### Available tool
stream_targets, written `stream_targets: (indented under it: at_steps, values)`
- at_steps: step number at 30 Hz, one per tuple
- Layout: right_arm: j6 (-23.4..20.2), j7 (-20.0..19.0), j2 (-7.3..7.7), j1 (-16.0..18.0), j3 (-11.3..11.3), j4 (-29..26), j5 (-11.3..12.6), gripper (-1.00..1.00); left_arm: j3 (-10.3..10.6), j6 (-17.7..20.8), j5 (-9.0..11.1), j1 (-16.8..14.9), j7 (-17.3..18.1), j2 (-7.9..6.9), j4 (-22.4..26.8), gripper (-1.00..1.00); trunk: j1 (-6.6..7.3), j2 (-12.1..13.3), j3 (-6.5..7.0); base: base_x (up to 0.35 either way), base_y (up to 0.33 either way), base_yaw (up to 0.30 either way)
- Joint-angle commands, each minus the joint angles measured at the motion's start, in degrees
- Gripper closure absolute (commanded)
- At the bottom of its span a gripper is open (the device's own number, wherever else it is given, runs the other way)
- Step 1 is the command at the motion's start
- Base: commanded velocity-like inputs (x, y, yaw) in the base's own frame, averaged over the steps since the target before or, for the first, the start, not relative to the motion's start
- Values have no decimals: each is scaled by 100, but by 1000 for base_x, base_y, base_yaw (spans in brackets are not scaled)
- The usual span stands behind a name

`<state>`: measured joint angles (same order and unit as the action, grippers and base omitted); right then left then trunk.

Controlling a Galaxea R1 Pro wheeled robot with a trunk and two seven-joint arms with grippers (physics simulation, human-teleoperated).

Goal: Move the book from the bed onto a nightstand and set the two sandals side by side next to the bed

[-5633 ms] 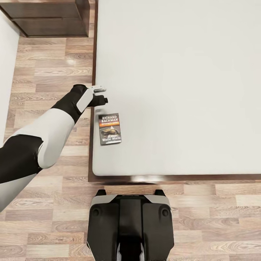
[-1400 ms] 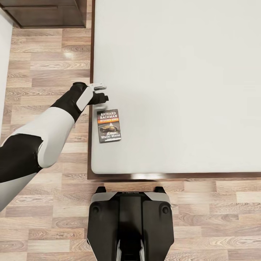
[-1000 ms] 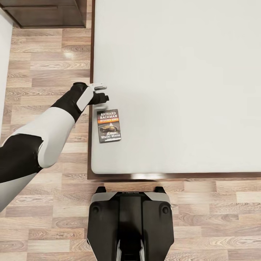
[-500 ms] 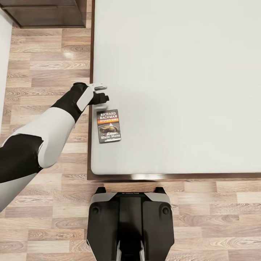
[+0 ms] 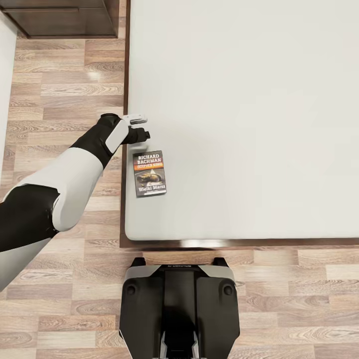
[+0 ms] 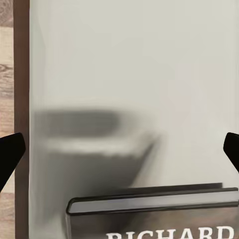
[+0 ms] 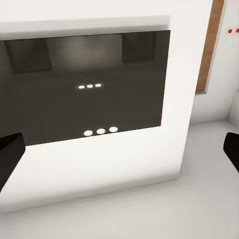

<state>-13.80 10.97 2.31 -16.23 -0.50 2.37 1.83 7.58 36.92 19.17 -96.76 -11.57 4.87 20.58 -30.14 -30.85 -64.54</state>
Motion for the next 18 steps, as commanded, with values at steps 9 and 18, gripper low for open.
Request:
stream_targets:
  at_steps: [9, 18]
  values:
    - [-17, 19, 0, -3, 0, -8, 19, -100, 42, 18, 61, -1, -44, -4, 7, -100, -91, -169, -76, 0, 0, 0]
    - [-19, 19, 1, -3, 5, -8, 19, -100, 42, 17, 61, -1, -39, -4, 7, -100, -91, -169, -76, 0, 0, 0]
